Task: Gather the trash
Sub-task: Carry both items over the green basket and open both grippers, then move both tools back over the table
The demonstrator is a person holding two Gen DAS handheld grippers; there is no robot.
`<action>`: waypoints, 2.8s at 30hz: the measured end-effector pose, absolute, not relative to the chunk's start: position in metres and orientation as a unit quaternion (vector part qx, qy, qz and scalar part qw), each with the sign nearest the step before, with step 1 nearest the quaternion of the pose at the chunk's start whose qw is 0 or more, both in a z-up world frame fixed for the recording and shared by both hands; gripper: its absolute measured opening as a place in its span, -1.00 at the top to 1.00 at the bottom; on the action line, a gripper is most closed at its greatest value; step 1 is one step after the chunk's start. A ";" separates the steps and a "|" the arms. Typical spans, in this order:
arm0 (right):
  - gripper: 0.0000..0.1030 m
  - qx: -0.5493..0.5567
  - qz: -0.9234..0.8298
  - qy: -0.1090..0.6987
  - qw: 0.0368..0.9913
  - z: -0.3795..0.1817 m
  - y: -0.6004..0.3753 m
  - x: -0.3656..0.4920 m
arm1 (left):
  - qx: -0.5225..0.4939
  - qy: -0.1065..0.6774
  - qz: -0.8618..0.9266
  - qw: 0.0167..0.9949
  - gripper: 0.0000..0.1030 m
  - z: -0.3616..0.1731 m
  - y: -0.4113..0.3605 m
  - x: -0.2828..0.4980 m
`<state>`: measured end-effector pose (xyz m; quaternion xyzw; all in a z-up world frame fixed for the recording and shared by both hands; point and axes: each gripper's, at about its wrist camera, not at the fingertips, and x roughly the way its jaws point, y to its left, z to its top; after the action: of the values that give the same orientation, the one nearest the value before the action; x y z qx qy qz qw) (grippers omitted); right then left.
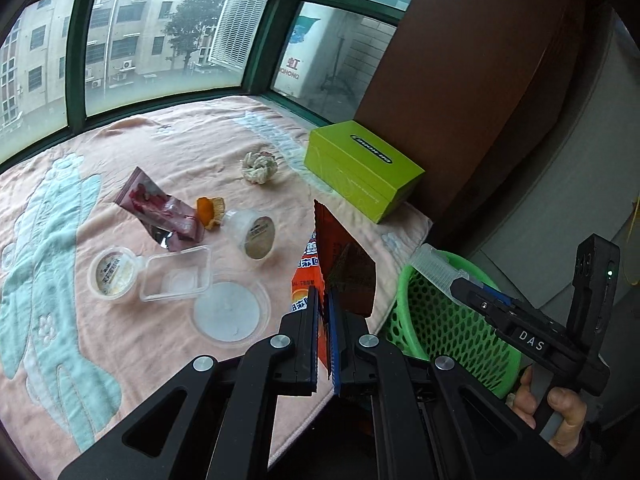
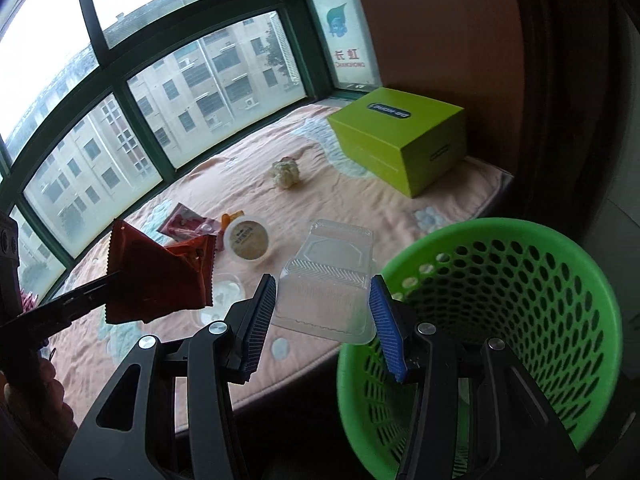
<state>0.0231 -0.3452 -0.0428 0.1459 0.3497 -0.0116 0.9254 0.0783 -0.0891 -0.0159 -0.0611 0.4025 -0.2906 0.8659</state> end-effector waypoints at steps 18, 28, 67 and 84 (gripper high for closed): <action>0.04 0.192 -0.121 0.351 0.909 -0.062 -0.434 -0.026 | -0.016 0.399 -0.366 0.840 0.90 -0.003 -0.178 0.067; -0.07 0.198 -0.145 0.331 0.911 -0.051 -0.450 -0.047 | 0.010 0.416 -0.393 0.820 0.90 -0.015 -0.217 0.055; -0.37 0.188 -0.137 0.315 0.920 -0.037 -0.439 -0.055 | 0.033 0.431 -0.356 0.828 -0.21 -0.029 -0.214 0.047; -0.47 0.143 -0.053 0.333 0.931 -0.032 -0.374 -0.003 | -0.013 0.436 -0.225 0.872 -0.34 -0.038 -0.098 0.092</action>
<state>-0.0033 -0.3736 -0.0319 0.1425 0.3326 -0.0533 0.9307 0.0923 -0.0983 -0.0383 -0.0129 0.4355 -0.2247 0.8716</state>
